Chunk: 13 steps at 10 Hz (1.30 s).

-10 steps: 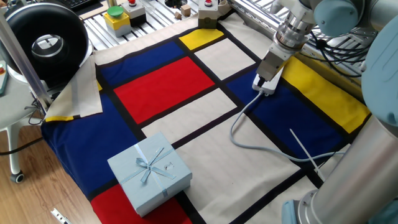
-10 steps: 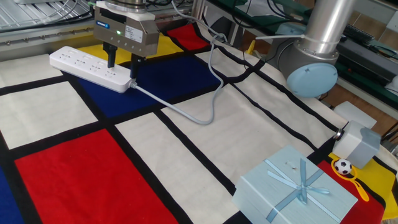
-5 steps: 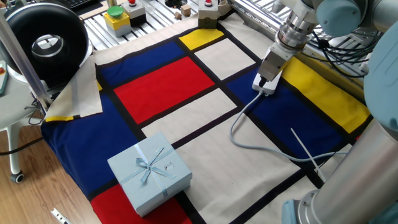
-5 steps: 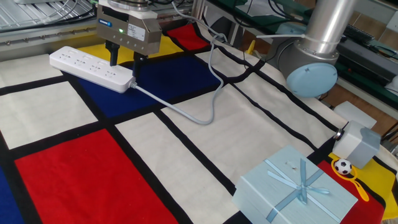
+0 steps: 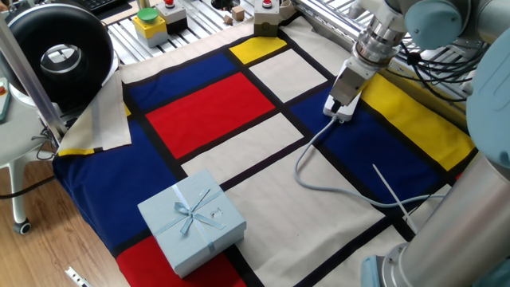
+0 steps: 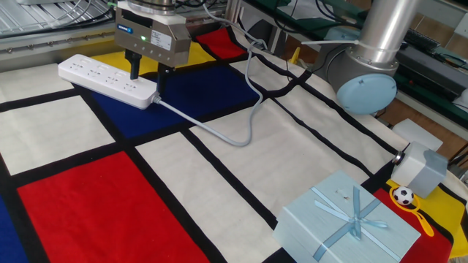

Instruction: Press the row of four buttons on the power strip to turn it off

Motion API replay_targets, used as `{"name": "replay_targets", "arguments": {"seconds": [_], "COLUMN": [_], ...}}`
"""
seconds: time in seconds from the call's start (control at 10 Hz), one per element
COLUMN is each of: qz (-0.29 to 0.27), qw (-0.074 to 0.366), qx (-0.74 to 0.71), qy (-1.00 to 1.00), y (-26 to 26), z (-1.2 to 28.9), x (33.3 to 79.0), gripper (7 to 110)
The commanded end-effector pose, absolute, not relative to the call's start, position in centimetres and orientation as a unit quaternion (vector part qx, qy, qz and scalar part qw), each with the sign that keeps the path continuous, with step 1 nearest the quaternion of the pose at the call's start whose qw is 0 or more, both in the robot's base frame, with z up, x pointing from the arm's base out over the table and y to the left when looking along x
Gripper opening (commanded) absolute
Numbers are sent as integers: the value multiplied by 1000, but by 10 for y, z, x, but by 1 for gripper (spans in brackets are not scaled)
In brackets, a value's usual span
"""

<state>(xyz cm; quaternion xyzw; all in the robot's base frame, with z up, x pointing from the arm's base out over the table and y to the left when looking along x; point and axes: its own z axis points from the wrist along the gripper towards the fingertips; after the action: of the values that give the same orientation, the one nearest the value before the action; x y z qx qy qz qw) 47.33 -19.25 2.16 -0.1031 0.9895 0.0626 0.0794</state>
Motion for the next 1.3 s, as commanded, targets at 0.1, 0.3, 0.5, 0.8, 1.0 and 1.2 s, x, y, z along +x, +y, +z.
{"name": "replay_targets", "arguments": {"seconds": [0.1, 0.3, 0.5, 0.8, 1.0, 1.2], "qz": [69, 68, 67, 67, 67, 68], "qw": [84, 80, 77, 76, 75, 75], "qx": [-96, -96, -97, -95, -95, -94], "qy": [989, 990, 990, 990, 990, 990], "y": [-190, -193, -196, -195, -194, -194], "z": [21, 19, 17, 17, 17, 17], "x": [474, 470, 467, 465, 465, 465], "gripper": [66, 66, 66, 66, 66, 66]}}
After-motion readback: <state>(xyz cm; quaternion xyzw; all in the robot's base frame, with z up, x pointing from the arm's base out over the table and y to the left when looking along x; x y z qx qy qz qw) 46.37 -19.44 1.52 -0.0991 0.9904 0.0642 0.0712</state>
